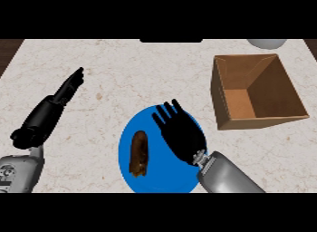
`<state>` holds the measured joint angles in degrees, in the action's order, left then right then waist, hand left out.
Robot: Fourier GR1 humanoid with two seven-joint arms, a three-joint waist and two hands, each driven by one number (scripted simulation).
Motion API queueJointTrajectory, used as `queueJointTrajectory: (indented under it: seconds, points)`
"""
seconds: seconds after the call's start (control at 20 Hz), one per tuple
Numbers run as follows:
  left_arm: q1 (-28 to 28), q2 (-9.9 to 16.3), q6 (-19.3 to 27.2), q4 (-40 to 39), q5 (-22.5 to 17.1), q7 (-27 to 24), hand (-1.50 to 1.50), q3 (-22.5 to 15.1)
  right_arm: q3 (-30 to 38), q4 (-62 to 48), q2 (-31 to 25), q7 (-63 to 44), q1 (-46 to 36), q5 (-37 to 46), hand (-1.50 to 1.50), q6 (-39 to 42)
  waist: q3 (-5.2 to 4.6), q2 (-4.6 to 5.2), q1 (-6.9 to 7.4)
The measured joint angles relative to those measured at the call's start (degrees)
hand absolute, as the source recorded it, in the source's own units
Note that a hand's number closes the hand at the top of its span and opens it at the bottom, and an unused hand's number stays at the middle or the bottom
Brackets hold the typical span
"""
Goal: Pick the bell pepper from the plate and place it in the cardboard box
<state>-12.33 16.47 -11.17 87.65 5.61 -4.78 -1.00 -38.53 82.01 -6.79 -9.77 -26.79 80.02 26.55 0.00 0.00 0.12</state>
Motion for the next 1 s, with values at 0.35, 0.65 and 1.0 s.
queueJointTrajectory:
  seconds: [0.35, 0.65, 1.0]
  points:
    - [-0.8, -0.8, -0.8, 1.6, 0.4, 2.1, 0.00, 1.1, 1.4, -6.4, 1.3, 6.2, -1.0, 2.2, 1.50, -3.7, 0.00, 0.03, 0.11]
    - [0.5, -1.0, -1.5, 2.4, 0.9, 1.7, 0.00, 1.5, 2.2, -9.7, 1.1, 12.3, -2.8, 4.2, 1.50, -11.8, 0.00, 0.02, 0.18]
    - [1.0, -1.7, -2.0, 2.1, 1.5, 0.5, 0.00, 1.8, 4.7, -12.1, 3.3, 11.4, -2.8, 5.2, 1.50, -19.3, -0.01, 0.14, 0.48]
